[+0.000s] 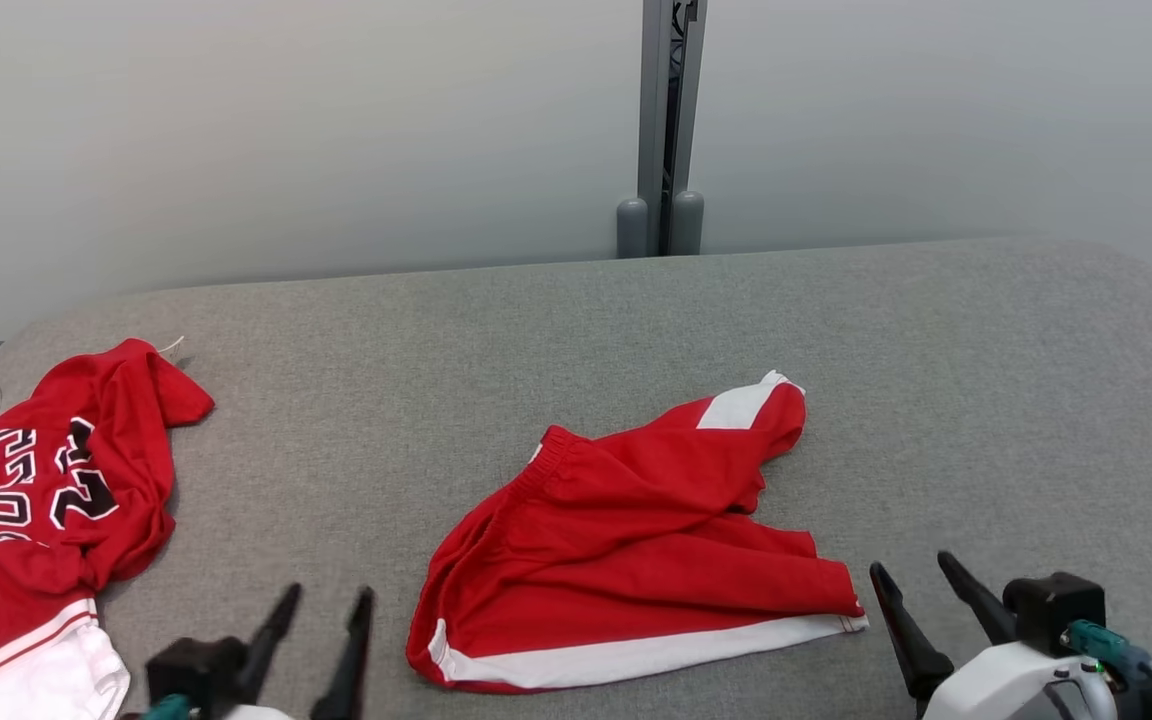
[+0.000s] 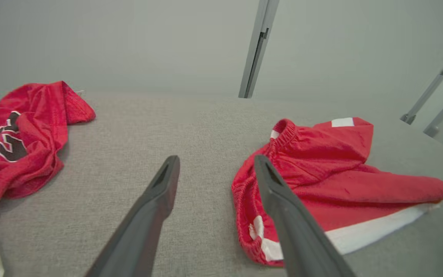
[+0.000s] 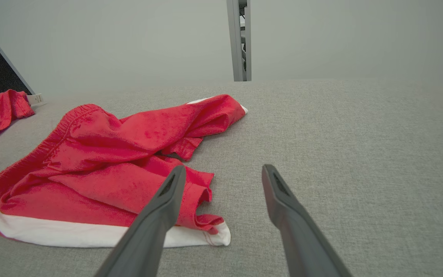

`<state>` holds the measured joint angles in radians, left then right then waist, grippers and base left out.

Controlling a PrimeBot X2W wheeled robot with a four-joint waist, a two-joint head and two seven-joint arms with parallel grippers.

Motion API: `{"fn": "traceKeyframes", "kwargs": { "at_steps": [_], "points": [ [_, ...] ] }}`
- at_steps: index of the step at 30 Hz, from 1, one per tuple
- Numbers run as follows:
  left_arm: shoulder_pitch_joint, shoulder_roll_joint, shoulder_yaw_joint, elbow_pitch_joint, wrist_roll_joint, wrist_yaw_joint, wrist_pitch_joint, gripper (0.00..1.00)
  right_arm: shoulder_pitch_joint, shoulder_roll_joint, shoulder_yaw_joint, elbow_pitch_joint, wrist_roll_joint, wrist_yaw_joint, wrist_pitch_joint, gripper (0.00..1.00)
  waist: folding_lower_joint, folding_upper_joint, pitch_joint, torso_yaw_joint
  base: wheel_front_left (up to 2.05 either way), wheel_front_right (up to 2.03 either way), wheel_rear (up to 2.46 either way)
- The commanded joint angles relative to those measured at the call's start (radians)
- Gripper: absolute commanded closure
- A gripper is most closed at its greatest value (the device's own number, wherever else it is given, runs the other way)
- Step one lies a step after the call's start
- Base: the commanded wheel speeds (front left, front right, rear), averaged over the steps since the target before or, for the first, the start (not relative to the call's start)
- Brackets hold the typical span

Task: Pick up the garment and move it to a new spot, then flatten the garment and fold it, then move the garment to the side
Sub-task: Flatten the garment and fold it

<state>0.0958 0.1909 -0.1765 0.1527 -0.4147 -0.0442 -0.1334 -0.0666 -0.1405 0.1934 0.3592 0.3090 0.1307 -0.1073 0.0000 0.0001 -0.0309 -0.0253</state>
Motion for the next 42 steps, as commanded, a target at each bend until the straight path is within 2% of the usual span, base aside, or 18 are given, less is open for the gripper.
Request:
{"fn": "traceKeyframes", "kwargs": {
  "at_steps": [1, 6, 13, 29, 36, 37, 38, 39, 40, 42],
  "points": [
    [-0.001, 0.009, -0.029, 0.002, -0.006, -0.017, 0.055, 0.0, 0.015, -0.011, 0.004, 0.013, 0.003, 0.0, 0.039, 0.0, 0.0, -0.0001, 0.002, -0.001, 0.0, 0.0, 0.0],
    [-0.021, 0.025, -0.099, -0.014, -0.044, -0.048, 0.233, 0.0, 0.001, -0.018, 0.031, 0.04, 0.024, 0.0, 0.144, 0.0, 0.0, -0.0001, 0.016, -0.005, 0.0, 0.0, 0.0],
    [-0.058, 0.052, -0.175, -0.036, -0.059, -0.065, 0.407, 0.0, -0.055, -0.012, 0.067, 0.085, 0.029, 0.0, 0.196, 0.0, 0.0, -0.0001, 0.054, -0.013, 0.0, 0.0, 0.0],
    [-0.139, 0.072, -0.225, 0.025, -0.048, -0.074, 0.441, 0.0, -0.143, 0.02, 0.113, 0.189, 0.047, 0.0, 0.179, 0.0, 0.0, -0.0001, 0.117, -0.024, 0.0, 0.0, 0.0],
    [-0.17, 0.076, -0.255, 0.102, -0.059, -0.078, 0.453, 0.0, -0.176, 0.03, 0.142, 0.238, 0.067, 0.0, 0.155, 0.0, 0.0, -0.0001, 0.132, -0.021, 0.0, 0.0, 0.0],
    [-0.174, 0.076, -0.259, 0.112, -0.062, -0.079, 0.45, 0.0, -0.18, 0.031, 0.15, 0.244, 0.073, 0.0, 0.151, 0.13, 0.0, -0.0001, 0.133, -0.021, 0.0, 0.0, 0.0],
    [-0.178, 0.076, -0.264, 0.121, -0.063, -0.081, 0.446, 0.09, -0.184, 0.032, 0.157, 0.25, 0.078, 0.0, 0.149, 0.56, 0.0, -0.0001, 0.134, -0.02, 0.0, 0.0, 0.0],
    [-0.184, 0.076, -0.268, 0.13, -0.066, -0.082, 0.443, 0.65, -0.189, 0.031, 0.165, 0.255, 0.083, 0.0, 0.146, 0.79, 0.0, -0.0001, 0.133, -0.019, 0.0, 0.0, 0.0],
    [-0.191, 0.076, -0.277, 0.144, -0.07, -0.084, 0.433, 1.0, -0.193, 0.03, 0.179, 0.263, 0.091, 0.0, 0.139, 1.0, 0.0, -0.0001, 0.131, -0.016, 0.0, 0.0, 0.0],
    [-0.194, 0.076, -0.285, 0.155, -0.078, -0.085, 0.42, 1.0, -0.197, 0.025, 0.191, 0.267, 0.101, 0.0, 0.132, 1.0, 0.0, -0.0001, 0.125, -0.015, 0.0, 0.0, 0.0]
  ]
}}
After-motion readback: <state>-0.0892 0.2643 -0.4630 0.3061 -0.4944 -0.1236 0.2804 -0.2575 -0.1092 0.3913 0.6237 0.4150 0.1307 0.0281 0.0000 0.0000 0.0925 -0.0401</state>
